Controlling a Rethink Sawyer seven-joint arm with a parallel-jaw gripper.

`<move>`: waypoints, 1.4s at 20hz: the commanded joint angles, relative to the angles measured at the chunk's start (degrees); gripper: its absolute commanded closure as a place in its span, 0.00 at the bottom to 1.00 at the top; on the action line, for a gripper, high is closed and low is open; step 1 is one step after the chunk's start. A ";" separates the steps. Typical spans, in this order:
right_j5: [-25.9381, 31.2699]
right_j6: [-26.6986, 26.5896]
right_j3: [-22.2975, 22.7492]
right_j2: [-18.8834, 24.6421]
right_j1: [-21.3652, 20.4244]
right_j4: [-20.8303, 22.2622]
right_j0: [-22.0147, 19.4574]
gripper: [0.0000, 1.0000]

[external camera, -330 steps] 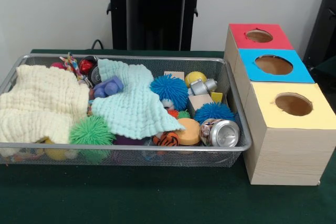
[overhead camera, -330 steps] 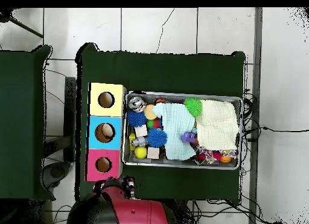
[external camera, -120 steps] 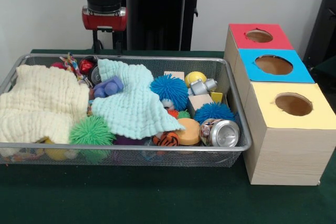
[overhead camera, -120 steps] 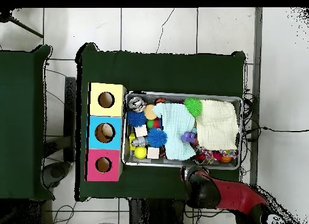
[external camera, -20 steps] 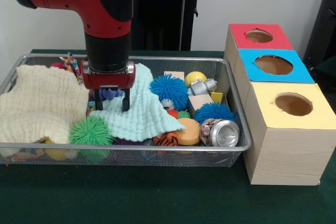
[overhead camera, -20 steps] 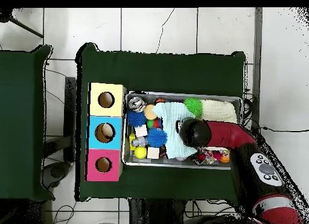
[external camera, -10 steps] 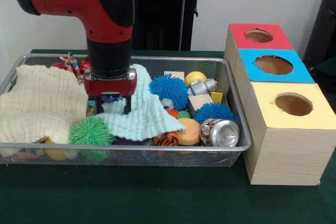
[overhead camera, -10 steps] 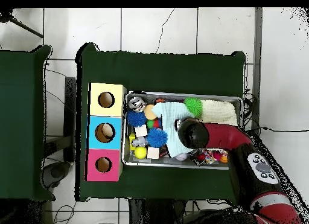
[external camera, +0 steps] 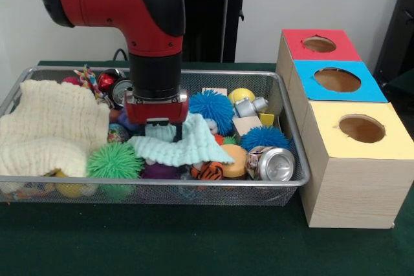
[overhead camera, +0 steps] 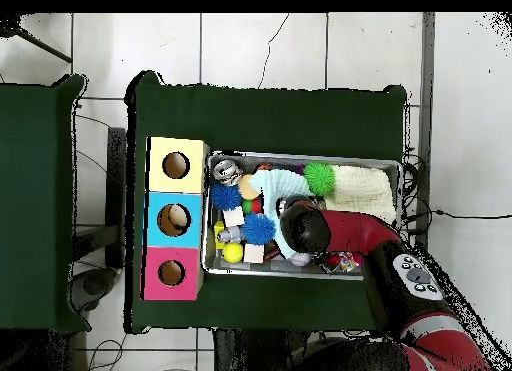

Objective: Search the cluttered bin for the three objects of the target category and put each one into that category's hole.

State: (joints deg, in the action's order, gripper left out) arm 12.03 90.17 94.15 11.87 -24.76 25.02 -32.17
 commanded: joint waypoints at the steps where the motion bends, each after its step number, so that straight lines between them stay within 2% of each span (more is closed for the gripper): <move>1: -7.16 16.68 7.82 2.42 3.50 -5.61 3.43 0.00; 6: -8.85 19.49 10.55 1.73 1.85 -10.47 6.16 0.00; 13: -9.63 19.90 12.74 1.09 0.17 -16.39 9.52 0.00; 18: -8.22 20.70 13.88 -0.29 -1.35 -20.92 12.96 0.00; 21: -9.58 21.88 14.24 -0.61 -1.14 -23.56 14.28 0.00; 28: -13.07 22.25 14.44 -0.25 0.36 -26.07 15.38 0.00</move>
State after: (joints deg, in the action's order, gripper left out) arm 3.13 95.58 103.95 6.30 -27.62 3.20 -18.52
